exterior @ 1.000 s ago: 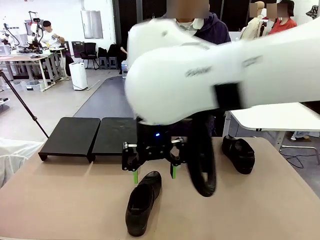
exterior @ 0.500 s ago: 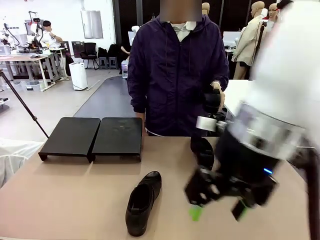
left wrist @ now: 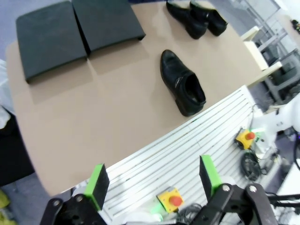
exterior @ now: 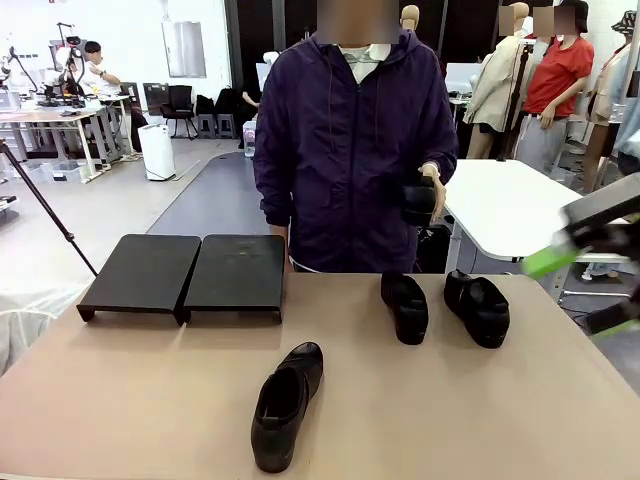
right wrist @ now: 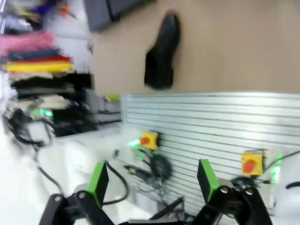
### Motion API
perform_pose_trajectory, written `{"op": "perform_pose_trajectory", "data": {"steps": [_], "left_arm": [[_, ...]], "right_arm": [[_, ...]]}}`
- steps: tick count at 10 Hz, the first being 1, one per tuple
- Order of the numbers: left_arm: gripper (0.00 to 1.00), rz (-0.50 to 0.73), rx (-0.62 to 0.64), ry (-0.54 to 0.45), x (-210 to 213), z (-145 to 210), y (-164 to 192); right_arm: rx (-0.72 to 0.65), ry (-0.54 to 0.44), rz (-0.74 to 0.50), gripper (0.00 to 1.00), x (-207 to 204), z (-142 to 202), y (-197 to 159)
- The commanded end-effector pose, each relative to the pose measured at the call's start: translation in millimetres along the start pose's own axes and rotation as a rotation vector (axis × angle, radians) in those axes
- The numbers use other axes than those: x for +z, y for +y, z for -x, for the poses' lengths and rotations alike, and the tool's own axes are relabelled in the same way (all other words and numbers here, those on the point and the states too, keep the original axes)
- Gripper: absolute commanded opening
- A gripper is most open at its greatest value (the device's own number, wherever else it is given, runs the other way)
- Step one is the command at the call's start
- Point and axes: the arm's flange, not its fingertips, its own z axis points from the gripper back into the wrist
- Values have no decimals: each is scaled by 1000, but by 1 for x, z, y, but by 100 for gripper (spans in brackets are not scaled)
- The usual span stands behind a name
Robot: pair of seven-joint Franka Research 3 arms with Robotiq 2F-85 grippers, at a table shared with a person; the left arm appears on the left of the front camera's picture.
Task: Organize the shoes by placing them on the stand.
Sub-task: Pick up one Shoe and place it in the middle of the table, then place the Shoe from the middle of the table onto the Shoes Stand.
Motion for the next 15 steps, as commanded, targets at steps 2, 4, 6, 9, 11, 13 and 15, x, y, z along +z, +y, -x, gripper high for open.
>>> {"op": "perform_pose_trajectory", "data": {"steps": [2, 4, 6, 9, 11, 13, 15], "left_arm": [[100, 14, -14, -3, 1, 1, -1], [100, 14, -14, -3, 1, 1, -1], [100, 14, -14, -3, 1, 1, -1], [100, 14, -14, -3, 1, 1, -1], [100, 14, -14, -3, 1, 1, -1], [100, 14, -14, -3, 1, 1, -1], [100, 14, -14, -3, 1, 1, -1]], "right_arm": [[-9, 11, -164, 100, -44, 47, -184], [66, -11, -229, 100, -71, 44, -221], [-16, -1, -172, 100, 71, -5, -118], [-16, -1, -172, 100, 71, -5, -118], [-16, -1, -172, 100, 71, -5, -118], [-16, -1, -172, 100, 71, -5, -118], [-16, -1, -172, 100, 71, -5, -118]]}}
